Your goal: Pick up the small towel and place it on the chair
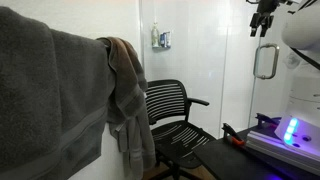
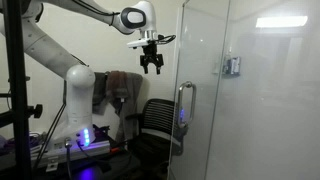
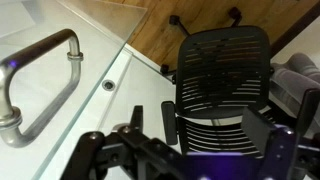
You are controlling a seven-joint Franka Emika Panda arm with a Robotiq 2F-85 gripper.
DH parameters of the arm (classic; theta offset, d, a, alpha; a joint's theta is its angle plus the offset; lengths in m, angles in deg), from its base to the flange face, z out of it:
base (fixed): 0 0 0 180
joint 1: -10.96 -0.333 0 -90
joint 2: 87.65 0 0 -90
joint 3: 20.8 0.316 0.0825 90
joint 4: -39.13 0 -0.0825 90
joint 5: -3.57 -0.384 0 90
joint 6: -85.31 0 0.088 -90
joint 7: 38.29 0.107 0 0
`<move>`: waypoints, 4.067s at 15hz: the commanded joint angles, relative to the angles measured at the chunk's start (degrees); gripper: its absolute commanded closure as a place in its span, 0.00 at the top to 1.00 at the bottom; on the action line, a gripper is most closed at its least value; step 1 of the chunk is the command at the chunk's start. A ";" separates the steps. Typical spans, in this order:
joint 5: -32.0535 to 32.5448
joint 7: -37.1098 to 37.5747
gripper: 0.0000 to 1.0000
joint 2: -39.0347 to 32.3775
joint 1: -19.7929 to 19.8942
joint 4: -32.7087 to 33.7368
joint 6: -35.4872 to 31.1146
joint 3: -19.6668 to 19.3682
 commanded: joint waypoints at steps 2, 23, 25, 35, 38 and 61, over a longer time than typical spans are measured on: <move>-1.40 -1.05 1.00 -1.12 -2.03 -0.87 1.08 1.06; -14.21 7.20 1.00 10.08 -36.68 -11.02 10.63 33.43; -14.73 6.52 1.00 5.42 -36.34 -11.87 7.09 32.46; -21.82 1.58 1.00 -20.91 -48.82 -0.72 -18.09 36.80; -20.70 2.68 1.00 -19.77 -49.49 -1.33 -18.17 36.62; -23.03 13.08 1.00 -40.92 -46.73 4.50 -61.96 35.54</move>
